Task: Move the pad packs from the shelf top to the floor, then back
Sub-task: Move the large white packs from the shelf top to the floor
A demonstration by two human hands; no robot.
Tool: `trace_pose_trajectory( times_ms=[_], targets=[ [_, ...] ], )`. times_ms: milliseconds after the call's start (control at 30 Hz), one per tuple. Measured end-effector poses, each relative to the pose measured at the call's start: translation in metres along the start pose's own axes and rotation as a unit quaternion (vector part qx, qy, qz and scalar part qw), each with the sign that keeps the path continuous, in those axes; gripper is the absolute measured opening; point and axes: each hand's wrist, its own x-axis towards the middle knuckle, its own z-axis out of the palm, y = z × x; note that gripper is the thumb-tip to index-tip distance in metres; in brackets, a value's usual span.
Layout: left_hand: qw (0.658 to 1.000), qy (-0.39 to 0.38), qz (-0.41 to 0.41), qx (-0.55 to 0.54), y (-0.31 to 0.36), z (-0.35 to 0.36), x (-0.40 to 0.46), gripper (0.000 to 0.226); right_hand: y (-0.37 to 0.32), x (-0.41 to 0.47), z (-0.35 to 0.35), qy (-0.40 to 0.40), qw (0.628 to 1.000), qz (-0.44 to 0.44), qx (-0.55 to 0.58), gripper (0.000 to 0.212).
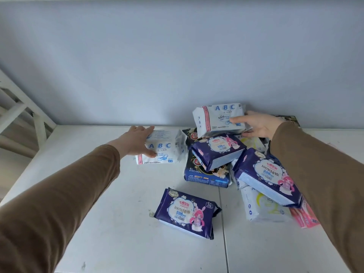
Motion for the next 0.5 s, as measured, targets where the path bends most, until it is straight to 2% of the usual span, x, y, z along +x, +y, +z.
trace_pose_trajectory(
  times_ms=[100, 233, 400, 500],
  targets=[
    [1.0, 0.0, -0.001, -0.004, 0.0, 0.001, 0.001, 0.122, 0.008, 0.001, 0.003, 0.01, 0.999, -0.041, -0.019, 0.047],
    [1.0, -0.004, -0.001, -0.003, 0.0, -0.001, 0.003, 0.122, 0.014, 0.0, 0.002, -0.024, 0.997, -0.066, 0.011, 0.064],
    [1.0, -0.005, 0.001, -0.005, 0.001, -0.002, 0.003, 0.122, 0.017, -0.001, 0.004, -0.091, 0.992, -0.085, -0.023, 0.059],
    [1.0, -0.002, 0.002, -0.007, 0.002, -0.003, 0.0, 0.122, 0.01, -0.001, 0.014, -0.065, 0.993, -0.101, -0.017, 0.068]
  ],
)
